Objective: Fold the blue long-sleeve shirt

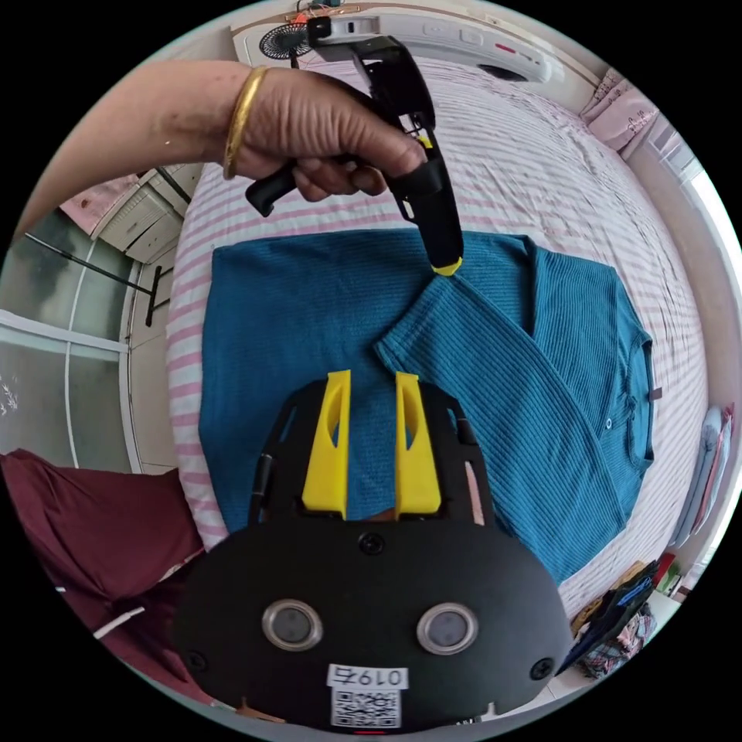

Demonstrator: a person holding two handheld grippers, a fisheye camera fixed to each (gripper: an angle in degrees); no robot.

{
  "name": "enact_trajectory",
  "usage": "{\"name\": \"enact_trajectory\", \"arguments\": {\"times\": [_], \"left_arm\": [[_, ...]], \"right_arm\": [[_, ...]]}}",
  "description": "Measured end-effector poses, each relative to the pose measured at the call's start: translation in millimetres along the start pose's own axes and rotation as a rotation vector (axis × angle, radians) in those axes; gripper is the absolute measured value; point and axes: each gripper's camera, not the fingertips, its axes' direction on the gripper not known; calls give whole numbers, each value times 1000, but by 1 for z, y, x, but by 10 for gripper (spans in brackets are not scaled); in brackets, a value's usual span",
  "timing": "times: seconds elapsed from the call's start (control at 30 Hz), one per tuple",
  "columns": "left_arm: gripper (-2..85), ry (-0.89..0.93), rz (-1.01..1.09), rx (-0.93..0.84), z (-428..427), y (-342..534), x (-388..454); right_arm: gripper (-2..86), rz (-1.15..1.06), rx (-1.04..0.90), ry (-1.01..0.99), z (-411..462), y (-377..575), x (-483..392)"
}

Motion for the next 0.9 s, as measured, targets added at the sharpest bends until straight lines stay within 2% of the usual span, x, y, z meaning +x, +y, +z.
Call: {"name": "enact_trajectory", "arguments": {"times": [0.13, 0.27, 0.47, 0.6, 0.7, 0.9], "left_arm": [[19, 19, -42, -24, -4, 22, 3], [30, 24, -71, -8, -17, 44, 10], [24, 162, -375, 79, -51, 105, 9], [11, 211, -276, 228, -103, 163, 65], [8, 125, -118, 300, -144, 210, 131], [5, 56, 64, 385, -196, 300, 239]], "right_arm": [[105, 52, -4, -55, -23, 26, -5], [27, 220, 80, -118, -72, 86, -7], [-6, 531, 312, -375, -154, 199, -2], [-9, 572, 524, -264, -226, 266, -27], [-9, 513, 607, -128, -275, 299, -60], [-10, 410, 657, 144, -334, 342, -137]]}}
